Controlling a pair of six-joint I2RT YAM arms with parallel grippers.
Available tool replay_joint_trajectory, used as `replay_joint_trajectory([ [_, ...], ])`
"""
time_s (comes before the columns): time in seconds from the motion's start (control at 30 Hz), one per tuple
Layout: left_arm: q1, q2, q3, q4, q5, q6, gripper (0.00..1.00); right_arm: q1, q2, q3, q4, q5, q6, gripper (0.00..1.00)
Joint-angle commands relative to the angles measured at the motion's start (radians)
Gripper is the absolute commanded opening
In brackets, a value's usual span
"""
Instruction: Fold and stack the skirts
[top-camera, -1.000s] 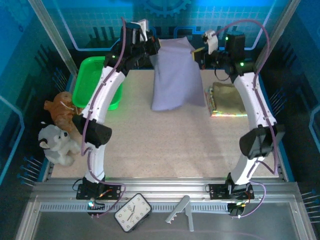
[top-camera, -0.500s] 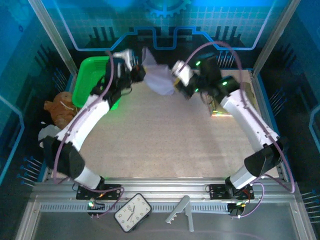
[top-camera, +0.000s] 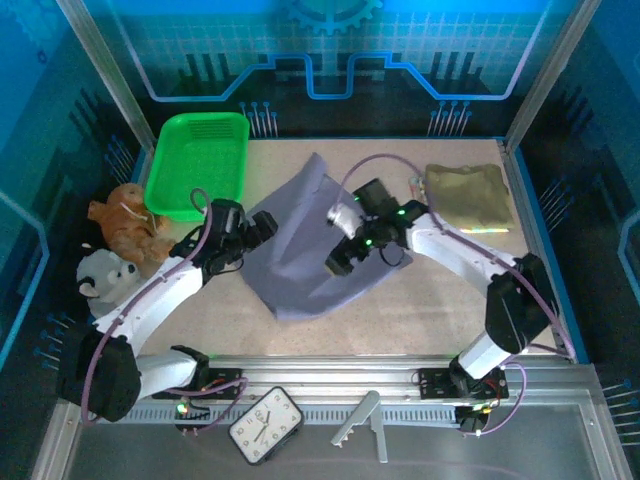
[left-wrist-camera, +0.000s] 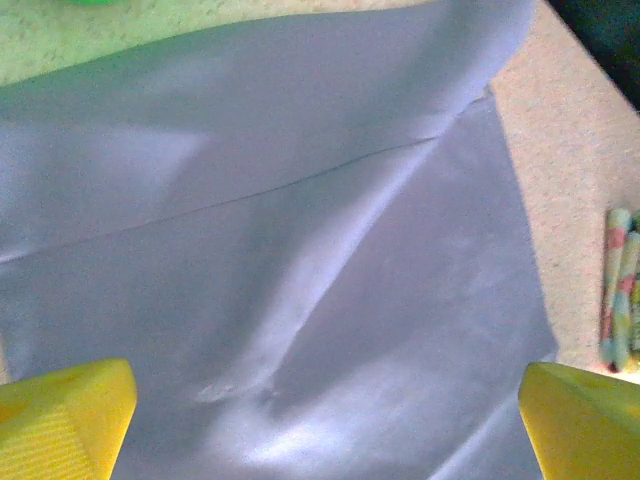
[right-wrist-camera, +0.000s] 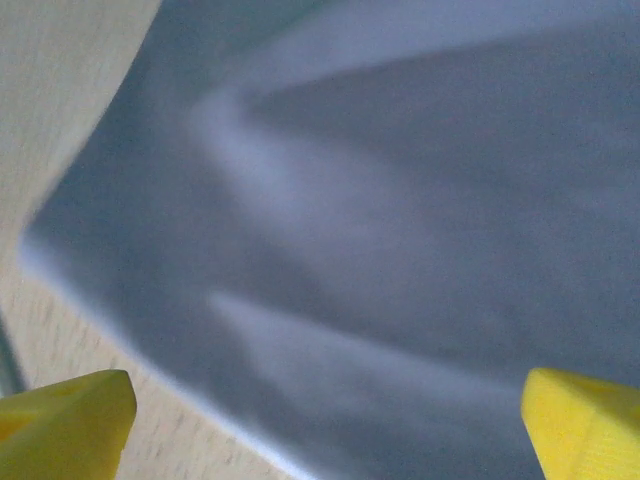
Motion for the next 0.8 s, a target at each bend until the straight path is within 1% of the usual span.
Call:
replay_joint_trajectory([
  [0.0,-0.021,0.093,0.069,-0.021,0.074,-0.01,0.99,-0.085,0.011,-0.041,0.219,0.041,0.332,1.0],
  [0.07,-0.03,0.179,0.126,-0.036,0.133,0.009,0.99,-0.096,0.053,-0.016,0.166,0.146,0.454,1.0],
  [0.1,-0.036,0.227,0.163,-0.058,0.148,0.025,0.99,-0.107,0.065,-0.038,0.208,0.085,0.49,1.0],
  [0.13,-0.04,0.266,0.194,-0.08,0.155,0.037,0.99,-0.109,0.07,-0.062,0.252,0.056,0.542,1.0],
  [0.2,-0.045,0.357,0.263,-0.14,0.172,0.058,0.99,-0.107,0.101,-0.101,0.31,0.029,0.678,1.0],
  [0.3,-0.048,0.457,0.326,-0.204,0.164,0.061,0.99,-0.095,0.159,-0.12,0.284,0.035,0.855,1.0],
  [0.37,-0.048,0.509,0.35,-0.219,0.167,0.067,0.99,-0.083,0.178,-0.154,0.295,0.03,0.952,1.0],
  [0.43,-0.047,0.563,0.37,-0.217,0.191,0.073,0.99,-0.069,0.19,-0.204,0.352,-0.001,1.008,1.0],
  [0.47,-0.048,0.592,0.378,-0.217,0.197,0.073,0.99,-0.061,0.195,-0.217,0.356,0.004,1.024,1.0],
  [0.57,-0.046,0.669,0.394,-0.235,0.195,0.057,0.99,-0.054,0.211,-0.244,0.284,0.076,1.064,1.0],
  [0.67,-0.05,0.713,0.375,-0.231,0.214,0.029,0.99,-0.073,0.202,-0.29,0.268,0.128,1.109,1.0],
  [0.77,-0.064,0.708,0.319,-0.215,0.219,-0.007,0.99,-0.118,0.223,-0.284,0.252,0.154,1.087,1.0],
])
